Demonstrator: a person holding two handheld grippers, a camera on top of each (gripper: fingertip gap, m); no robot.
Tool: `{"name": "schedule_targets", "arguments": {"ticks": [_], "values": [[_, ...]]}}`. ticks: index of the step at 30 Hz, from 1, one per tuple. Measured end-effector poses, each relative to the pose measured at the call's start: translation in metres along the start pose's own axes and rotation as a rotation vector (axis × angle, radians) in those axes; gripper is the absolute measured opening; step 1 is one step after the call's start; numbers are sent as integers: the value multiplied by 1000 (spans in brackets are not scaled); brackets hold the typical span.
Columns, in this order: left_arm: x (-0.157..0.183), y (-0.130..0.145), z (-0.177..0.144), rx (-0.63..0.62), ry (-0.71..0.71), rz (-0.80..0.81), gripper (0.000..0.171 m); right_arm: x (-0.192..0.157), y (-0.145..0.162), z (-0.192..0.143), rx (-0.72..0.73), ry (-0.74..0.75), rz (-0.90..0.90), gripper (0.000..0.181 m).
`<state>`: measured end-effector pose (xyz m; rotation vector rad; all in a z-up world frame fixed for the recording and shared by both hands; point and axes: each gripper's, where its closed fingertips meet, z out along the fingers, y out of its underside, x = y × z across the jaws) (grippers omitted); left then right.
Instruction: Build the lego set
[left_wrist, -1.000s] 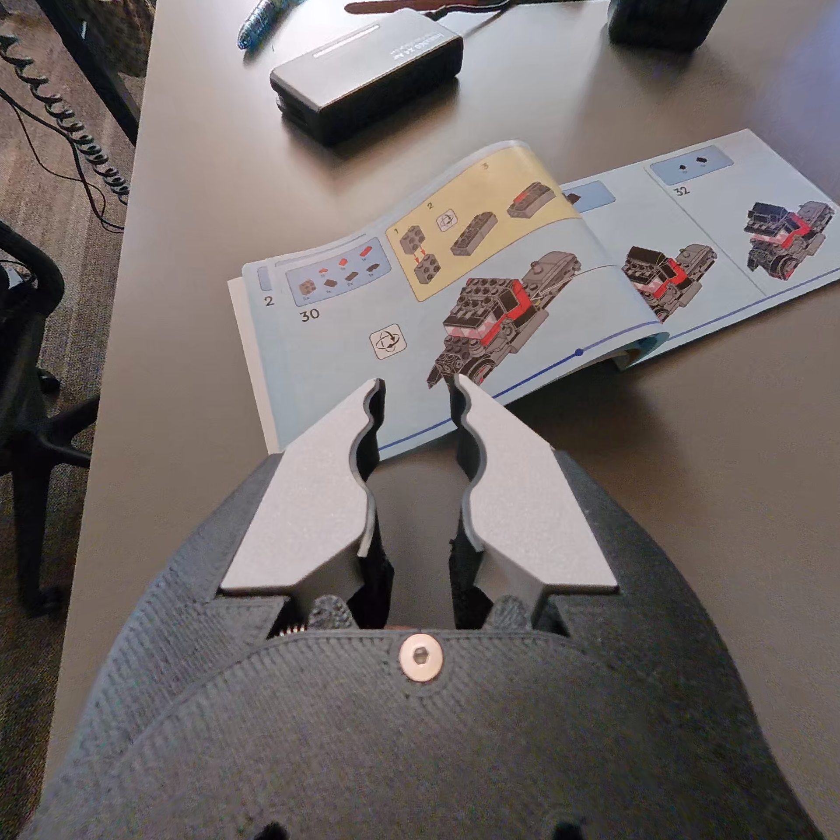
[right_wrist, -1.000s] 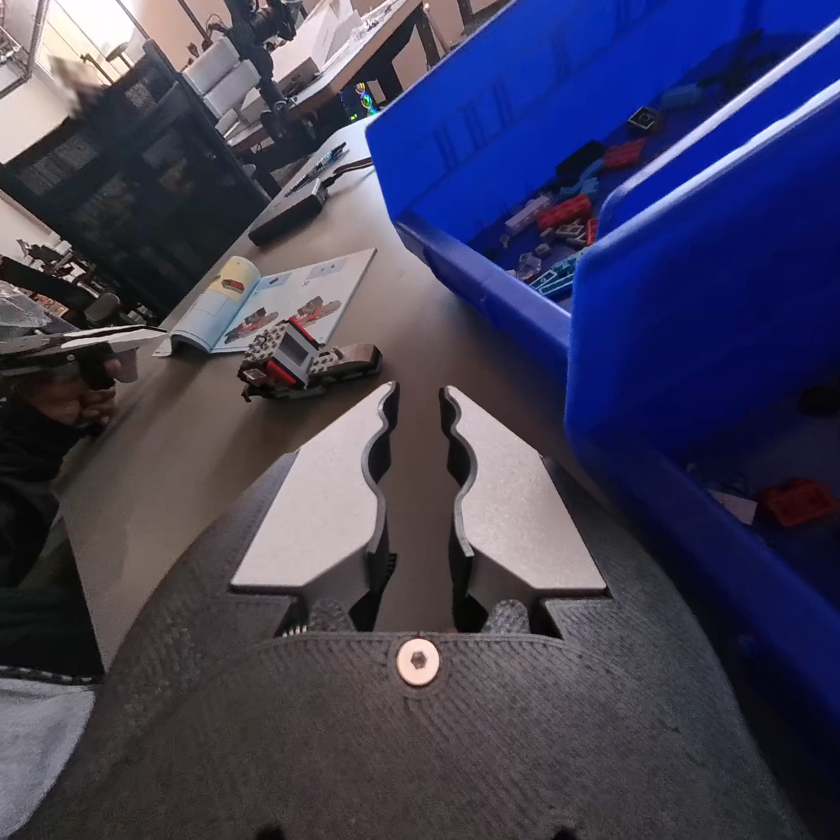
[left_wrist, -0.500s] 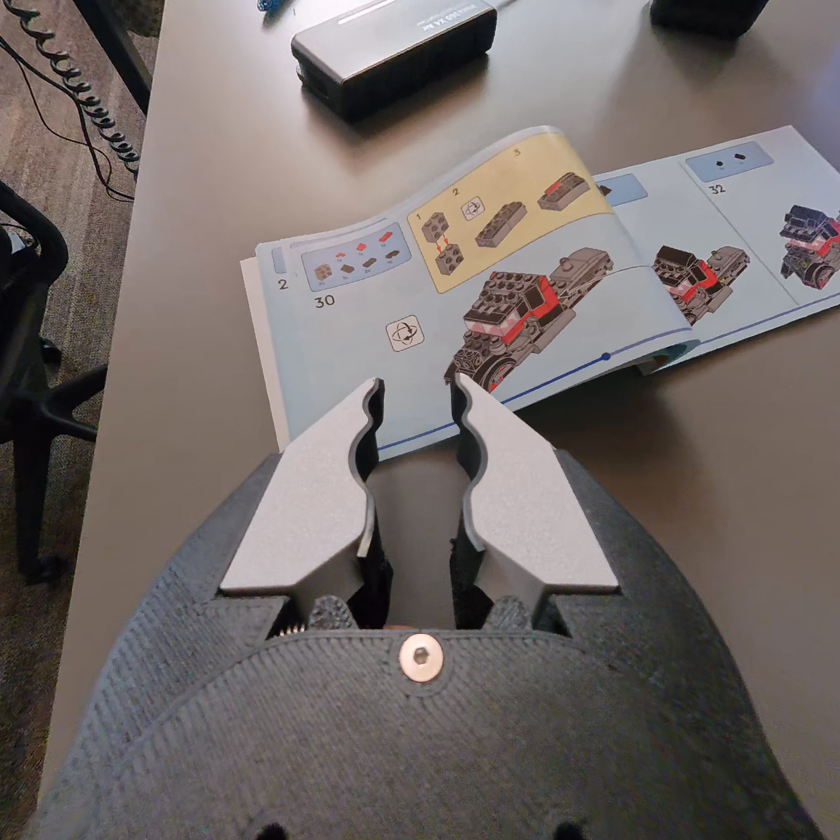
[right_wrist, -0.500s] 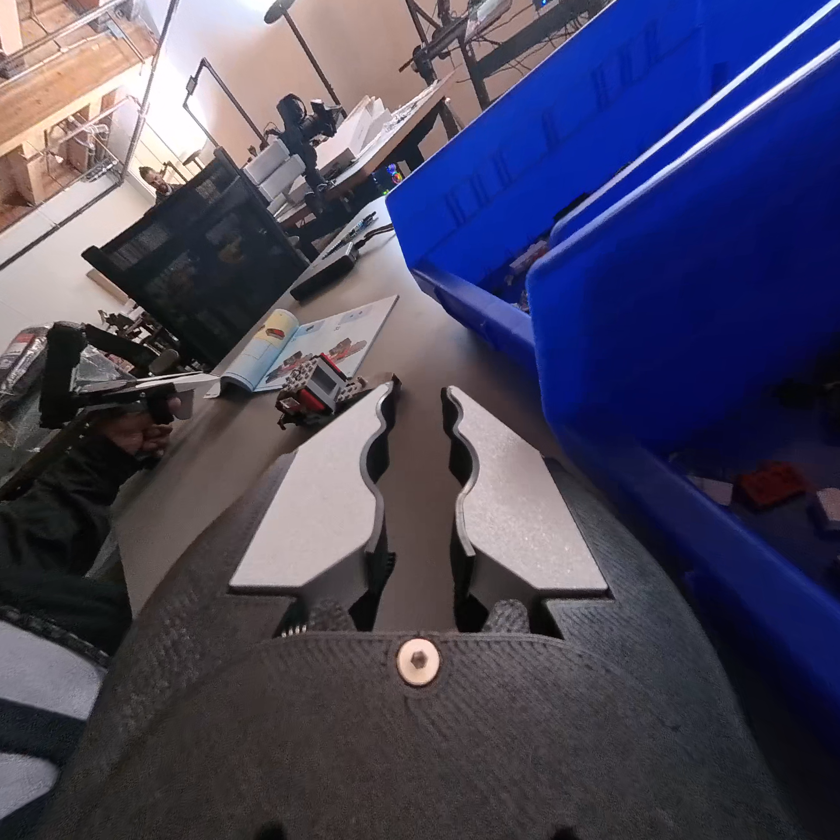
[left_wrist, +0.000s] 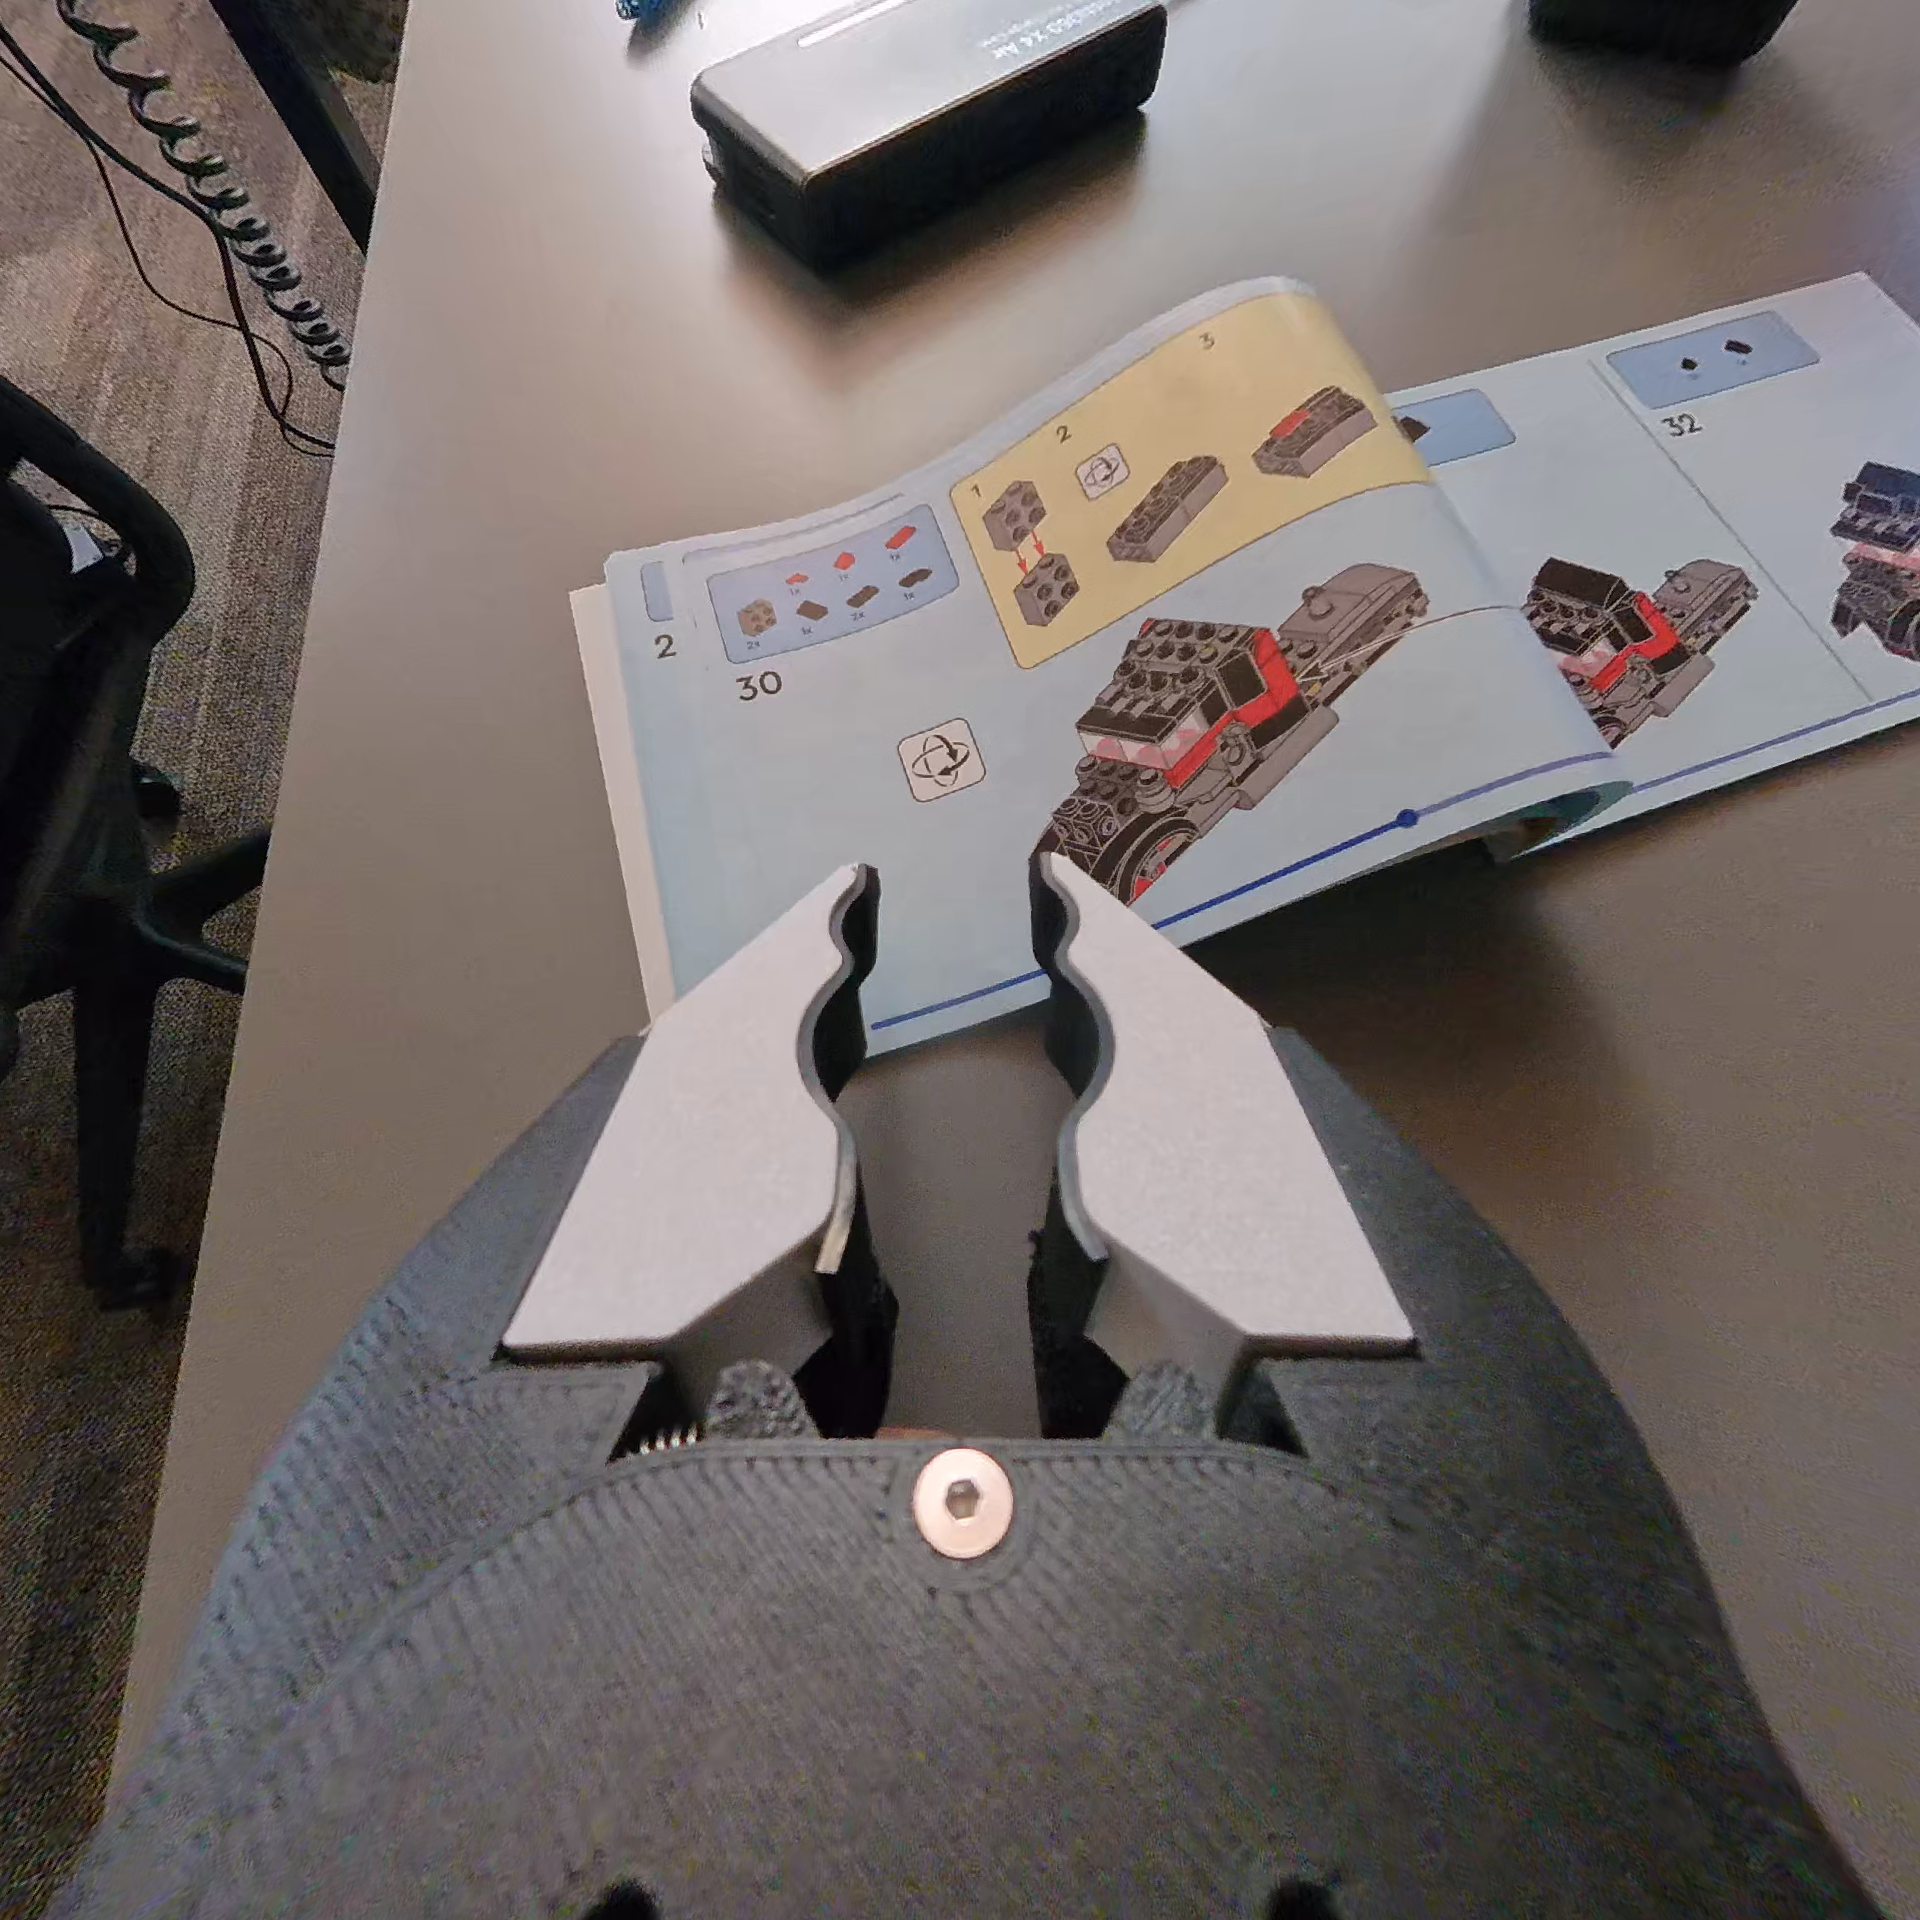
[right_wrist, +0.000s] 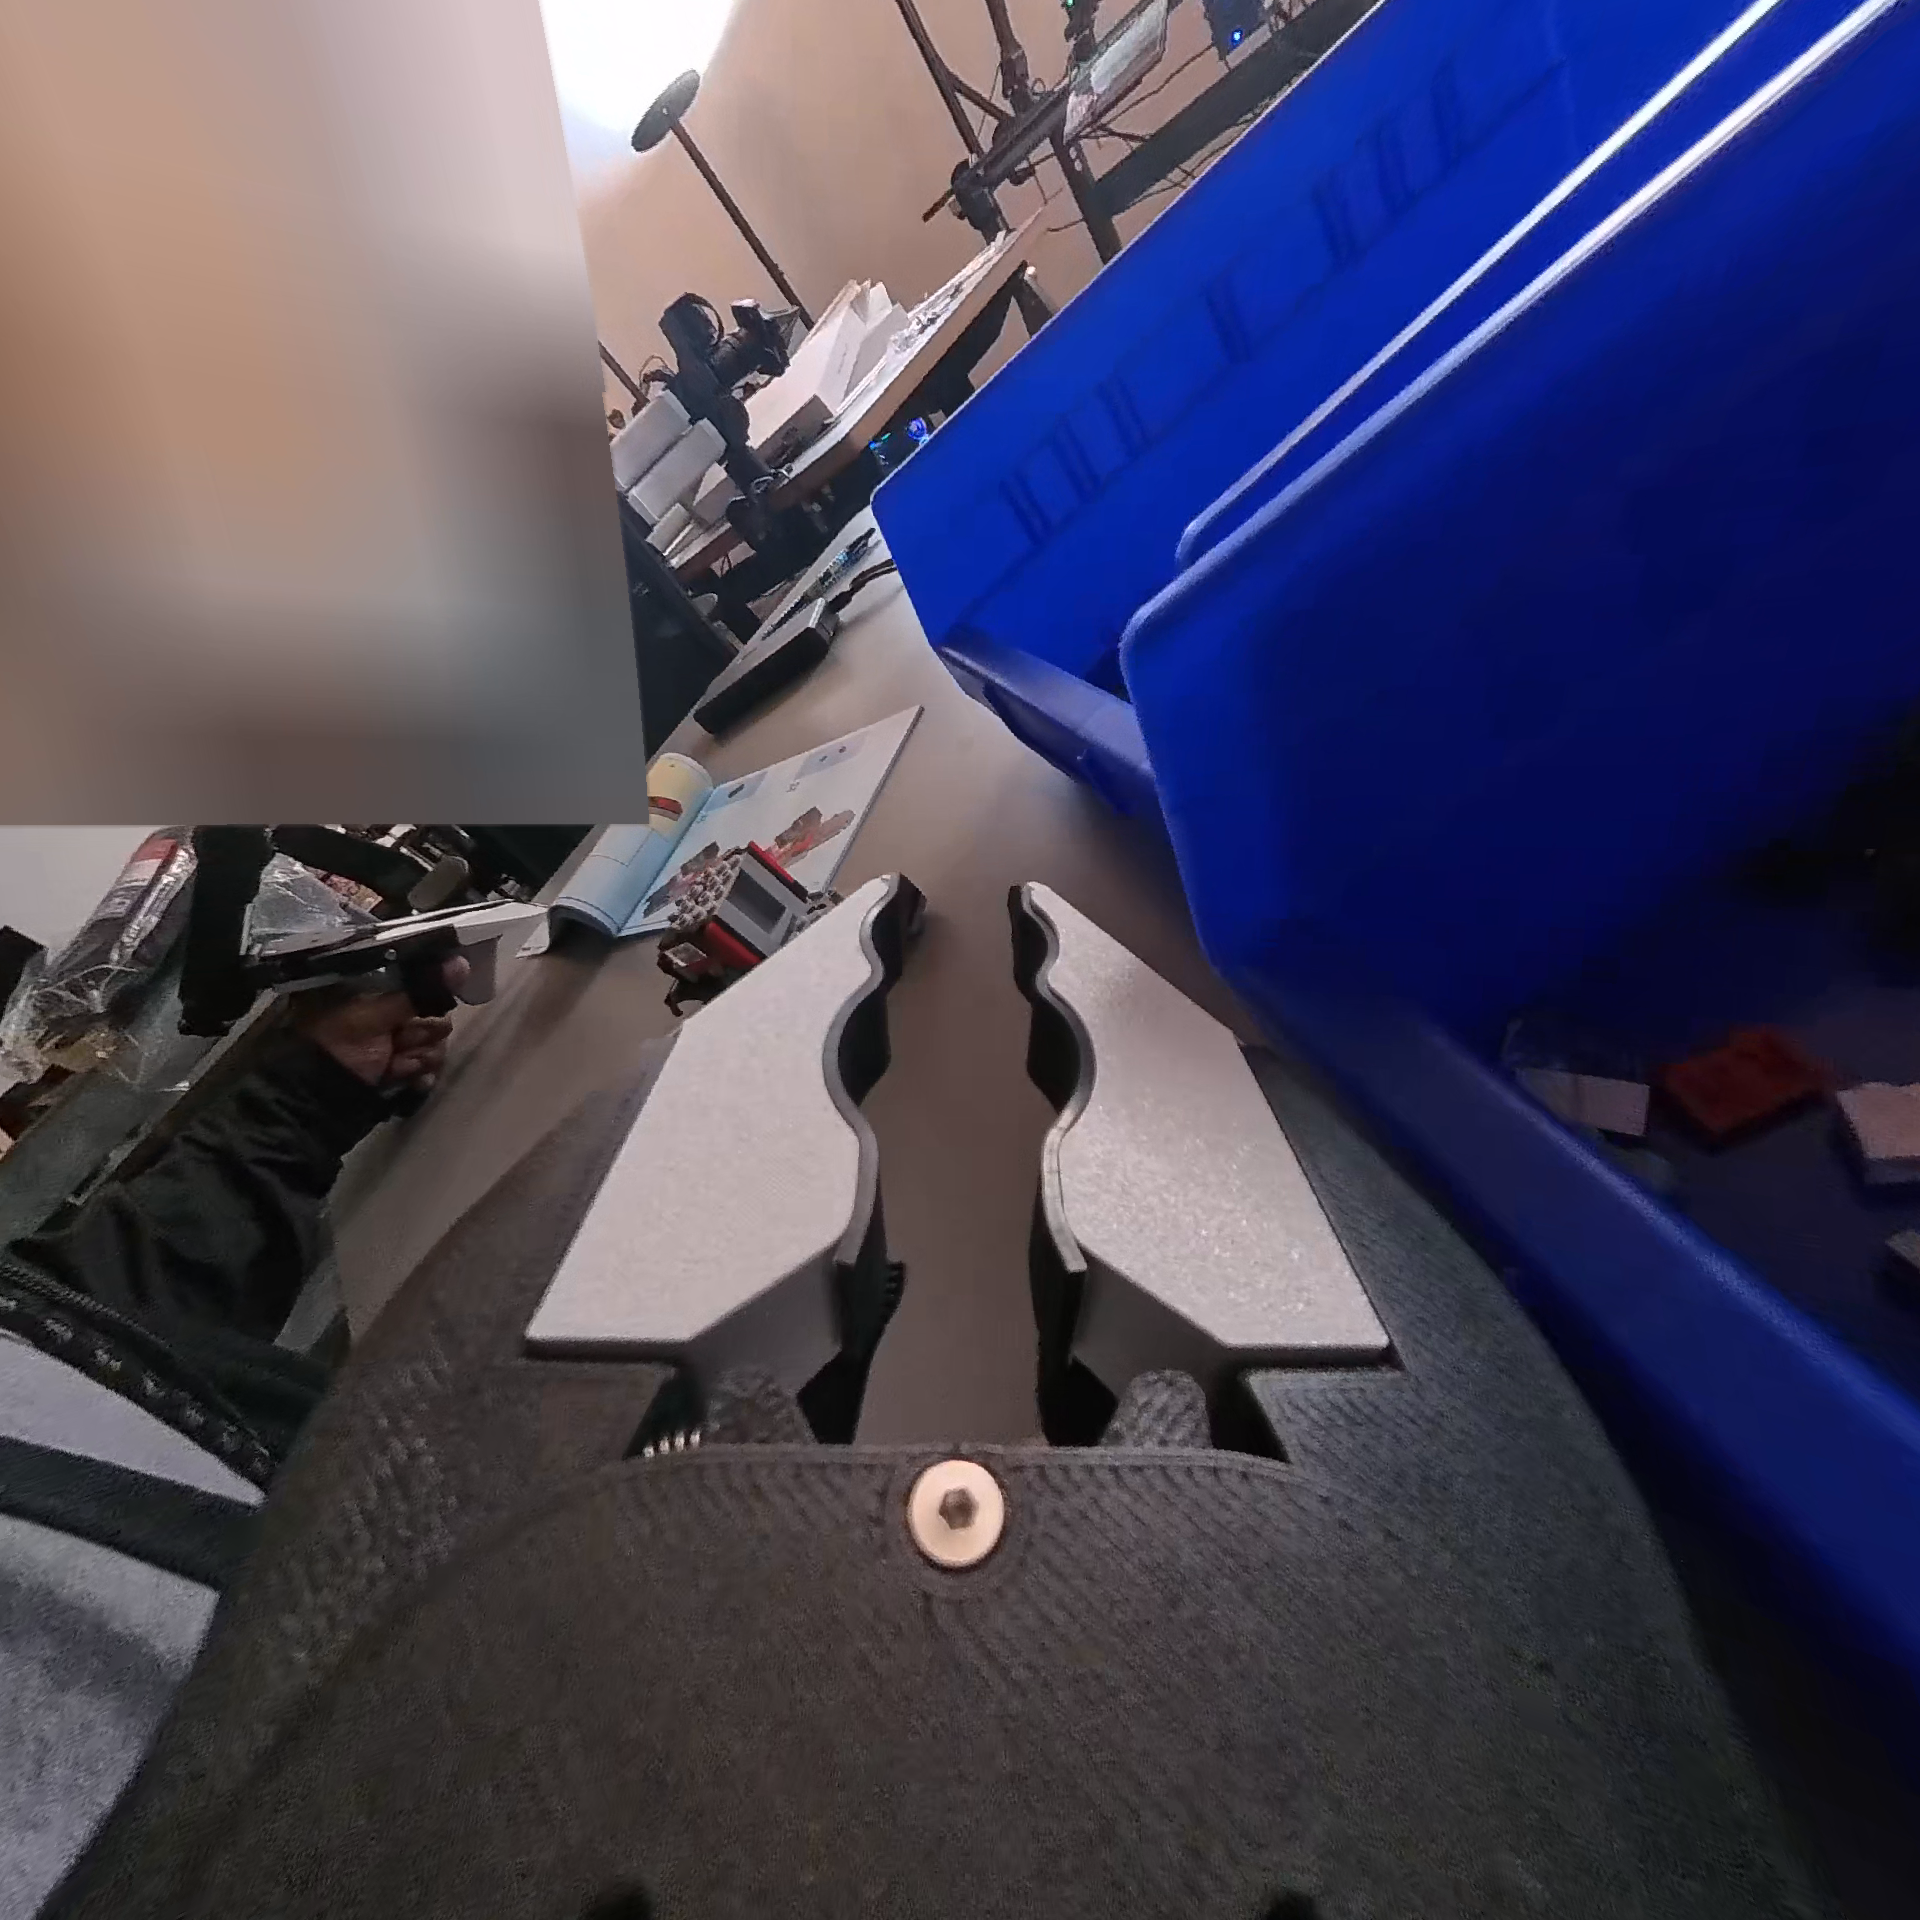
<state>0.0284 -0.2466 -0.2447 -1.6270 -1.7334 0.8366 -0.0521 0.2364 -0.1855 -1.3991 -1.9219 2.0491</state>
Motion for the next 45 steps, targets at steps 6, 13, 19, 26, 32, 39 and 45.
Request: {"name": "schedule_targets", "arguments": {"ticks": [6,13,19,26,32,39,45], "values": [[0,0,0,2,6,-7,30,0,0,0,0,3,-2,19],[0,0,0,-1,5,-5,30,1,0,0,-4,6,-1,19],[0,0,1,-3,3,-6,31,1,0,1,-4,8,1,19],[-1,0,1,-4,1,-6,30,2,0,0,-3,8,4,19],[-1,0,1,-6,-1,-8,31,2,1,1,-6,5,8,19],[-2,0,1,-7,-5,-12,31,0,-1,0,1,-17,19,19],[-4,0,1,-7,-14,-21,31,-3,-3,-4,13,-57,38,20]]}}
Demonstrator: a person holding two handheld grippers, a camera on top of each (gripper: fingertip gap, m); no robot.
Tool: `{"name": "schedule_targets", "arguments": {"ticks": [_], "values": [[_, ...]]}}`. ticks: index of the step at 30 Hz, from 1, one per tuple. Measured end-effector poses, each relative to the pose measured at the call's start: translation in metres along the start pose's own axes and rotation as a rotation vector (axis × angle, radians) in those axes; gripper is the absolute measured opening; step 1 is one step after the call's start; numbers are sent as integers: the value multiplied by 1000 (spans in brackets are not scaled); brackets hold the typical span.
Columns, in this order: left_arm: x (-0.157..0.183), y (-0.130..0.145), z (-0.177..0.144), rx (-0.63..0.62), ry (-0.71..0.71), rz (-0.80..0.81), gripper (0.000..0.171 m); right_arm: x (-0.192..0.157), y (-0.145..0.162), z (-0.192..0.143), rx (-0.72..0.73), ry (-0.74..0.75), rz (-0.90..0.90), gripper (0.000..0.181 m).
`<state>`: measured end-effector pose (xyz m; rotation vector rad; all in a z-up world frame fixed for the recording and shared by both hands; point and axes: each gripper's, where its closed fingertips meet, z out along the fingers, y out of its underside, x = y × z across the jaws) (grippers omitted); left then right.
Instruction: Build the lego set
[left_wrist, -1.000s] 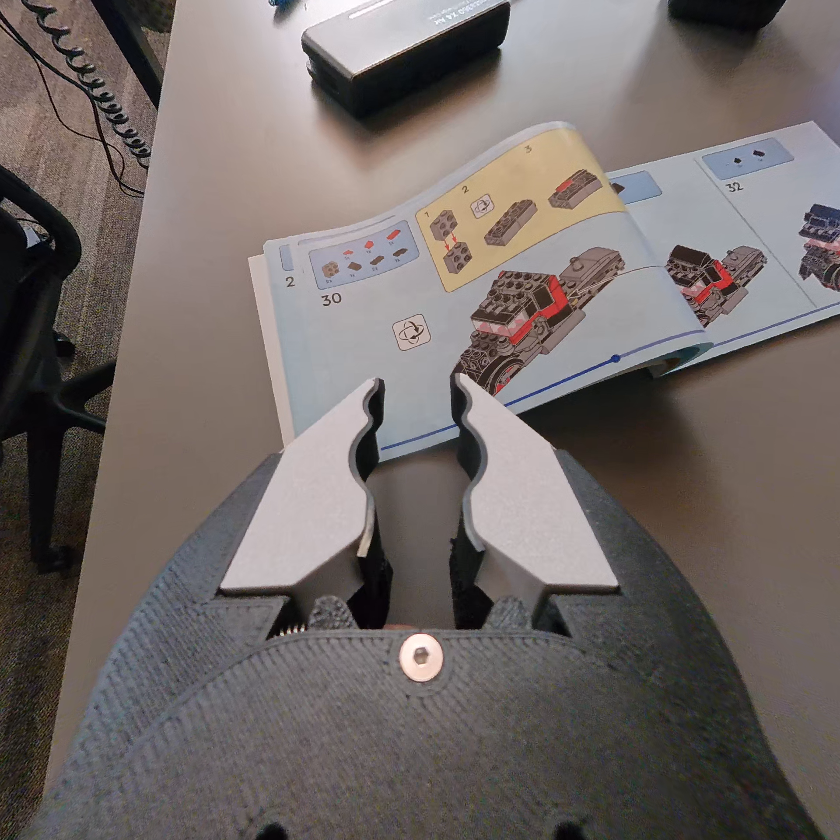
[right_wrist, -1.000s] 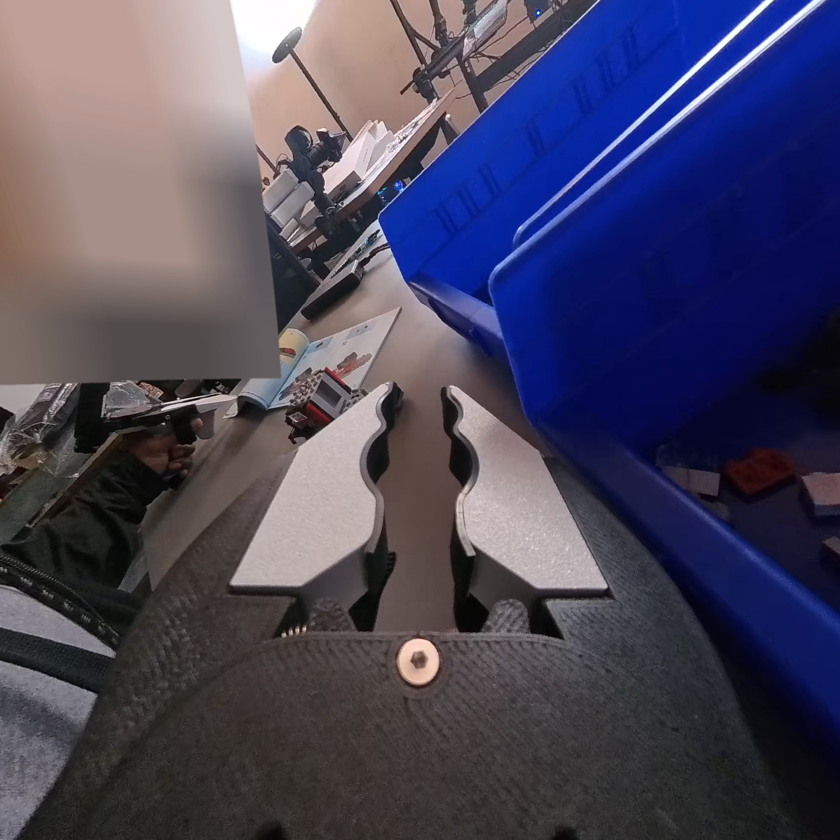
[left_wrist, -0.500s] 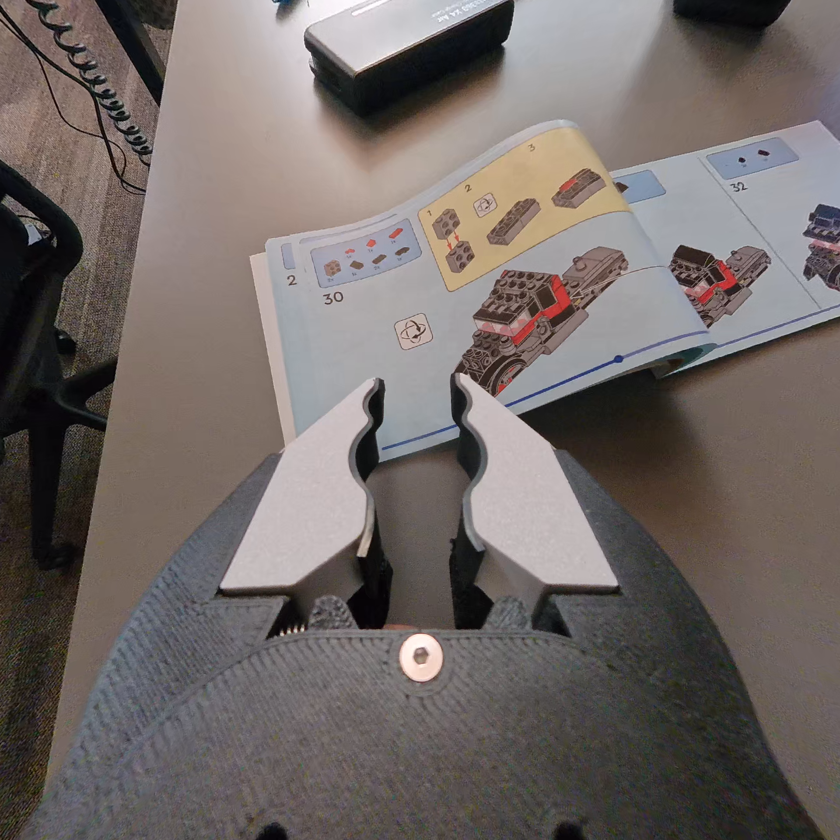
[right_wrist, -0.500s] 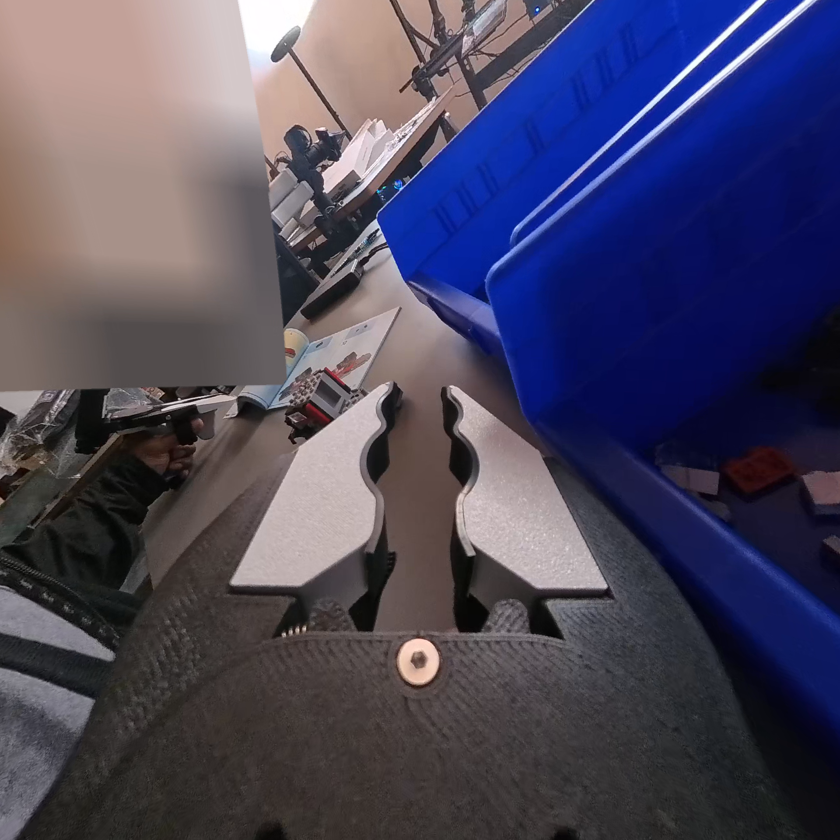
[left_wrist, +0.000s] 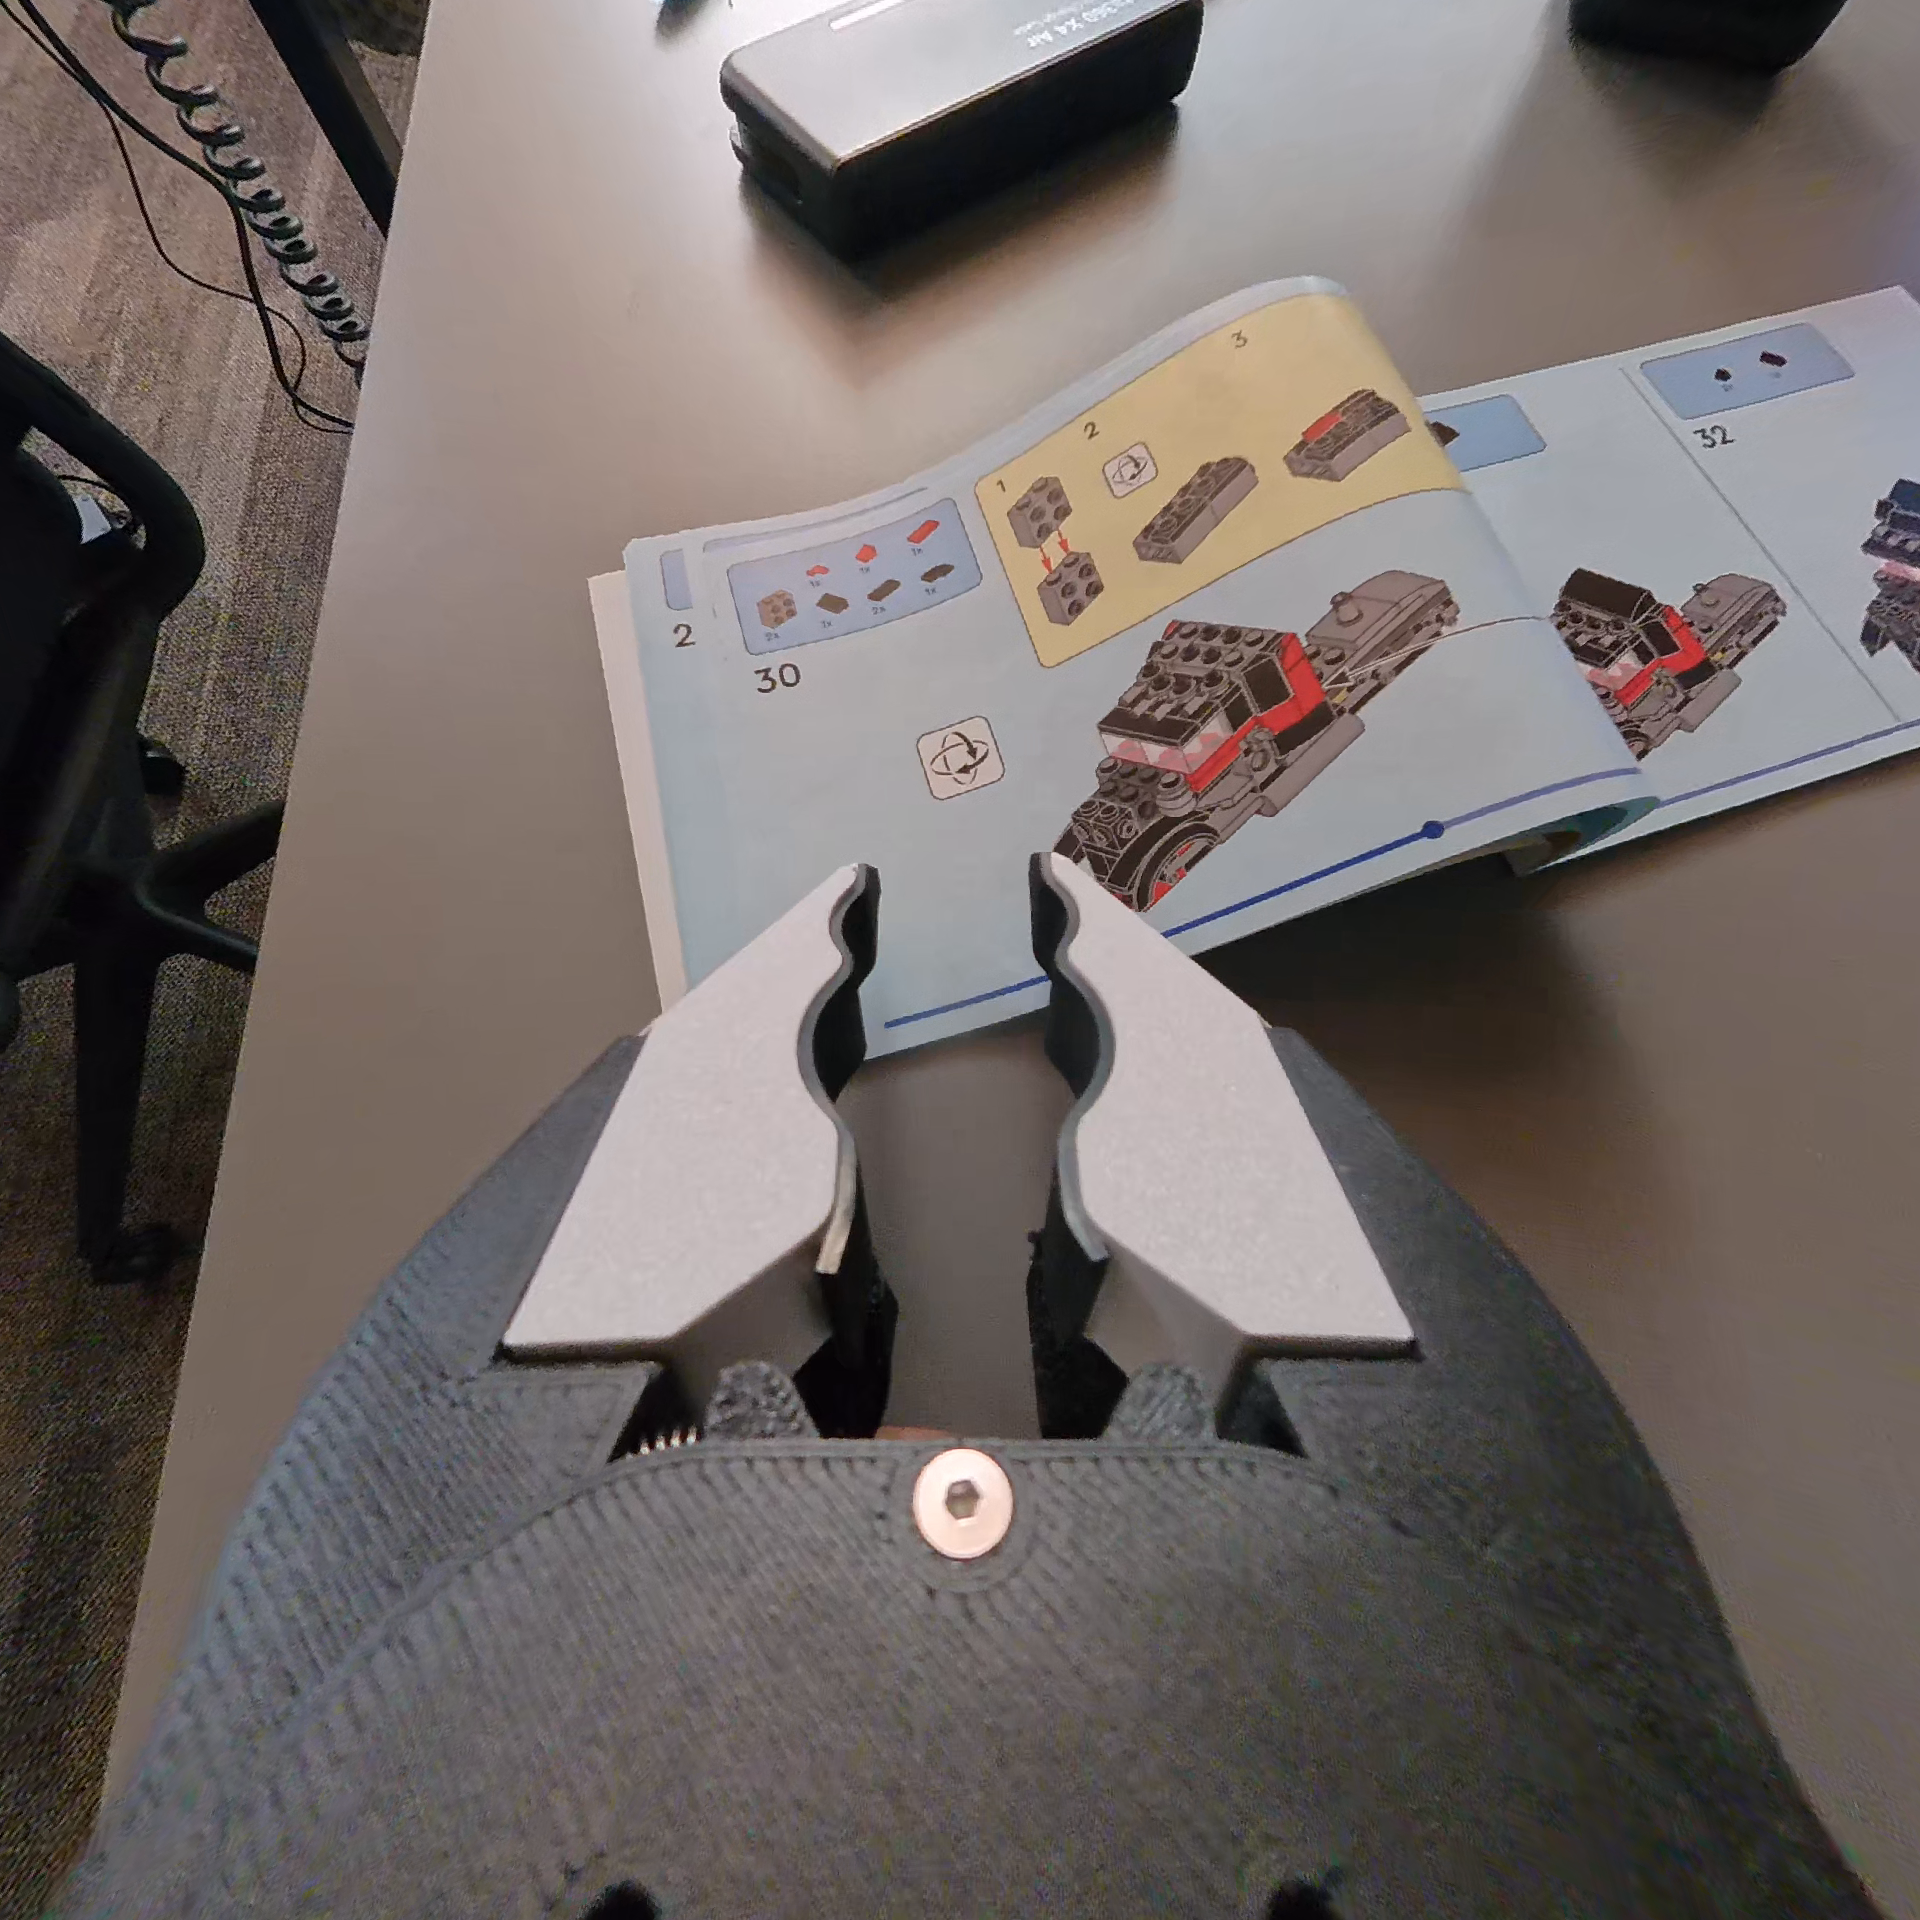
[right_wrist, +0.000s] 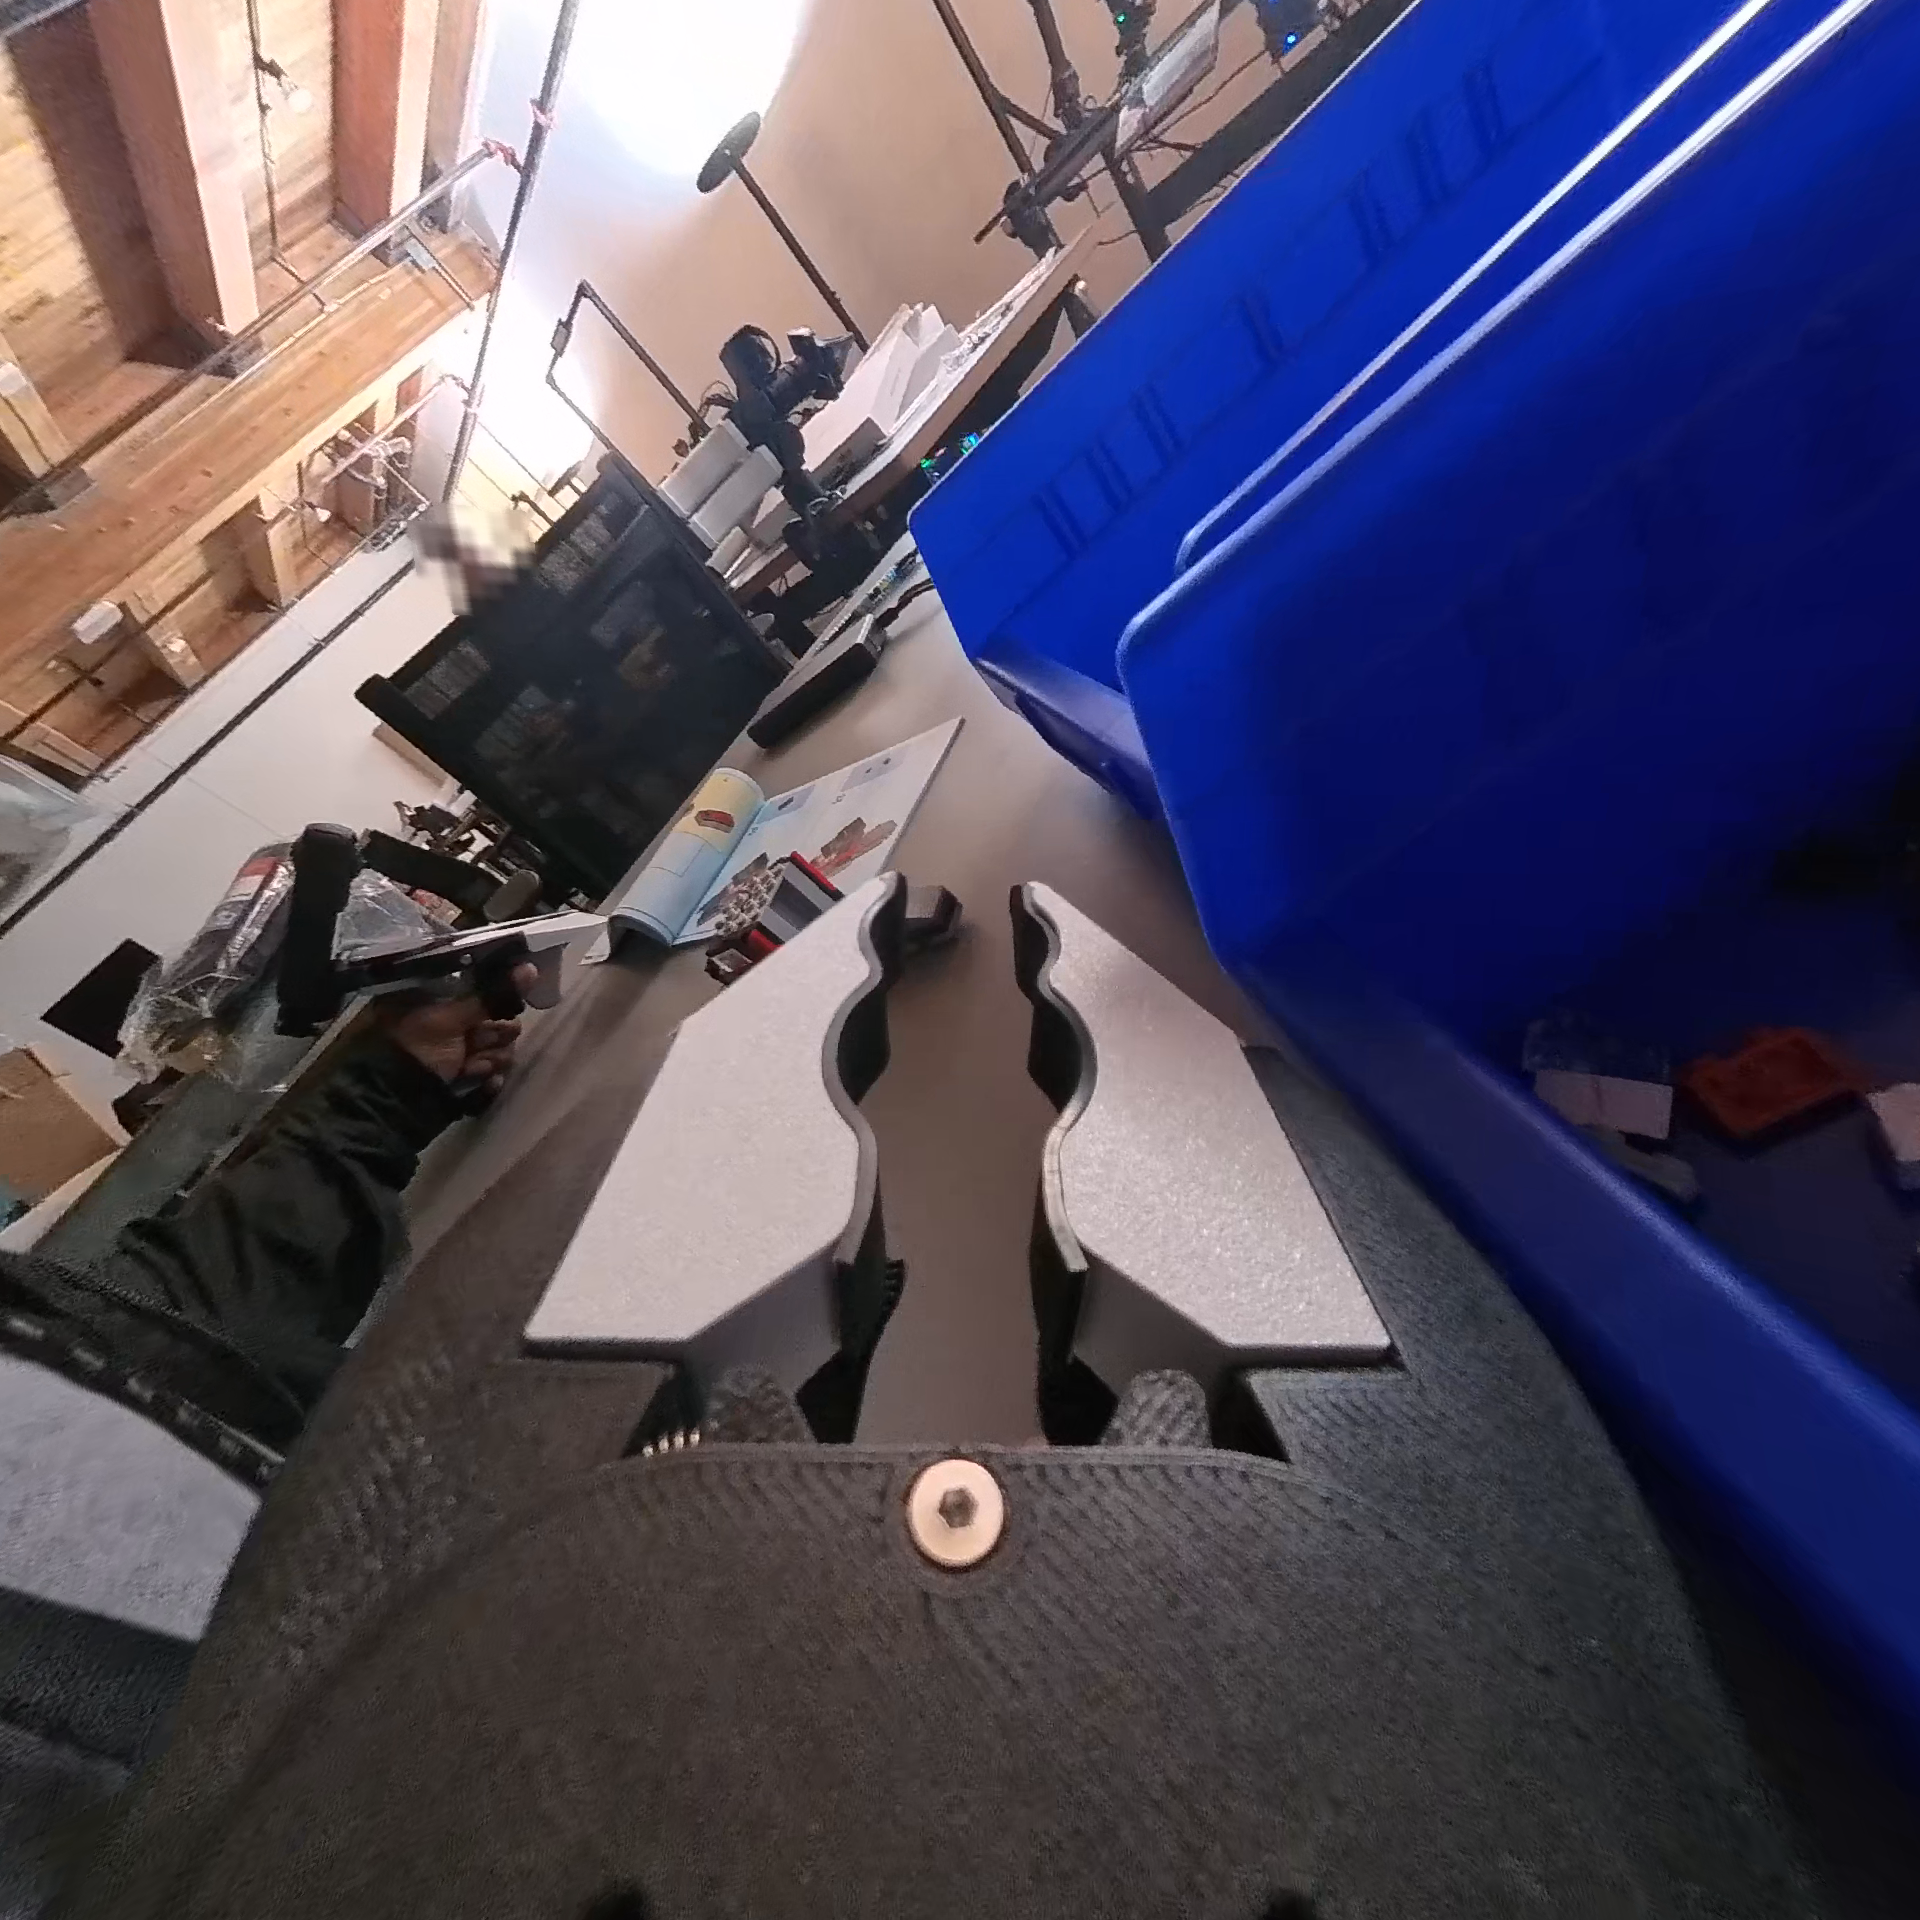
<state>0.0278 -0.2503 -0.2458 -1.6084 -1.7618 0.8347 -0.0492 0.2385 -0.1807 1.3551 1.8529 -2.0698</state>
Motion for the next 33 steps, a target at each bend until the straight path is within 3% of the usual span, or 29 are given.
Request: {"name": "schedule_targets", "arguments": {"ticks": [5,12,22,33], "values": [[-2,0,0,4,-3,-21,31,-2,0,-3,-10,-33,10,21],[-8,0,-1,4,-37,-52,31,-8,22,2,-168,-74,-13,27],[-11,1,0,-4,-76,-51,31,3,18,-31,-159,-56,-45,28],[-17,3,0,-19,-148,-38,31,-2,19,-35,-176,-131,-5,31]]}}
